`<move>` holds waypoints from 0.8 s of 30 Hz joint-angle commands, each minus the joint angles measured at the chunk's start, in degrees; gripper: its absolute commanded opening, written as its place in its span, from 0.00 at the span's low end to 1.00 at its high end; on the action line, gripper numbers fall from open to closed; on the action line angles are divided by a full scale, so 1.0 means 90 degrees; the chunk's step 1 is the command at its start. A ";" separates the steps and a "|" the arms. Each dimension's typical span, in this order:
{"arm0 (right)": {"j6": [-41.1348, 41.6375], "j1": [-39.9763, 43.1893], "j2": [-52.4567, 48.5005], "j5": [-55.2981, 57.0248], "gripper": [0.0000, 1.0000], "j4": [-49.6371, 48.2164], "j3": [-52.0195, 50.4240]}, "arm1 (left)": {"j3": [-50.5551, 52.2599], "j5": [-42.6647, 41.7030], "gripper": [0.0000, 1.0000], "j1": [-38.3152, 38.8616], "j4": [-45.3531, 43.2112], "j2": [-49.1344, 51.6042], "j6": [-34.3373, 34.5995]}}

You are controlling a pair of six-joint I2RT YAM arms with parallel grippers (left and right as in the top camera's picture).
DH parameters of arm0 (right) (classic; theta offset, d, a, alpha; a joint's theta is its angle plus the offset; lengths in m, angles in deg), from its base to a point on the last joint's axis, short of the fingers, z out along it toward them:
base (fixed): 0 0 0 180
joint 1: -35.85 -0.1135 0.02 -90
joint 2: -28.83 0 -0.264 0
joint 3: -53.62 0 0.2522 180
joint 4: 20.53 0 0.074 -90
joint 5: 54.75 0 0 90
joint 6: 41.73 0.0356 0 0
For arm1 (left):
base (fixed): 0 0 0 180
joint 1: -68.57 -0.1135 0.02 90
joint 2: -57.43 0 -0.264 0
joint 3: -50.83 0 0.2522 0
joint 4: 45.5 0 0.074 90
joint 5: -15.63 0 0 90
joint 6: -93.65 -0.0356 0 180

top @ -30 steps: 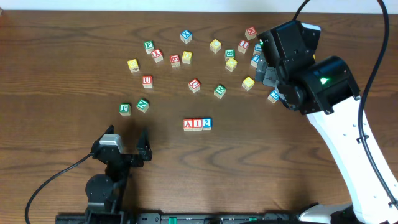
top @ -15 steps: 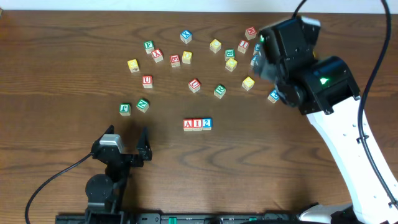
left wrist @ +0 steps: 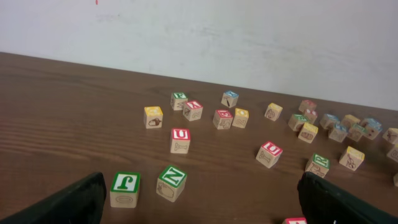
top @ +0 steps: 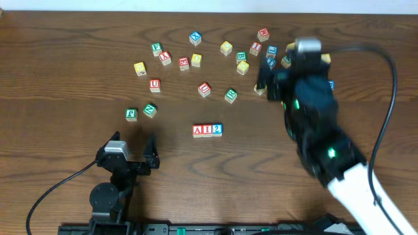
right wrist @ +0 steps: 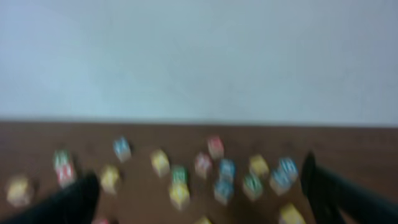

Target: Spell out AI2

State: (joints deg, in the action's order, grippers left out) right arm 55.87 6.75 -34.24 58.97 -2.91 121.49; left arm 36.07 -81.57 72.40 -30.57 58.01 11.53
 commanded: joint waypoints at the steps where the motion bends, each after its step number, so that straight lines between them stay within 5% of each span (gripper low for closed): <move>1: -0.0760 0.0102 0.0894 -0.0267 0.99 -0.0658 -0.1268 | 0.0080 -0.0129 0.96 -0.0027 0.0255 -0.0039 0.0010; 10: -0.1790 0.0962 0.3033 -0.1659 0.99 -0.1965 -0.3752 | 0.0080 -0.0131 0.96 -0.0027 0.0255 -0.0039 0.0010; 17: -0.2929 0.1639 0.4087 -0.2596 0.99 -0.1974 -0.4588 | 0.0080 -0.0131 0.96 -0.0027 0.0253 -0.0039 0.0010; 24: -0.2987 0.2327 0.4947 -0.3079 0.99 -0.1649 -0.5175 | 0.0080 -0.0131 0.96 -0.0027 0.0253 -0.0039 0.0010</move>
State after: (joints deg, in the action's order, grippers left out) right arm 31.02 25.68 7.68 35.17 -18.64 77.05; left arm 36.05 -81.55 72.40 -30.55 58.01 11.53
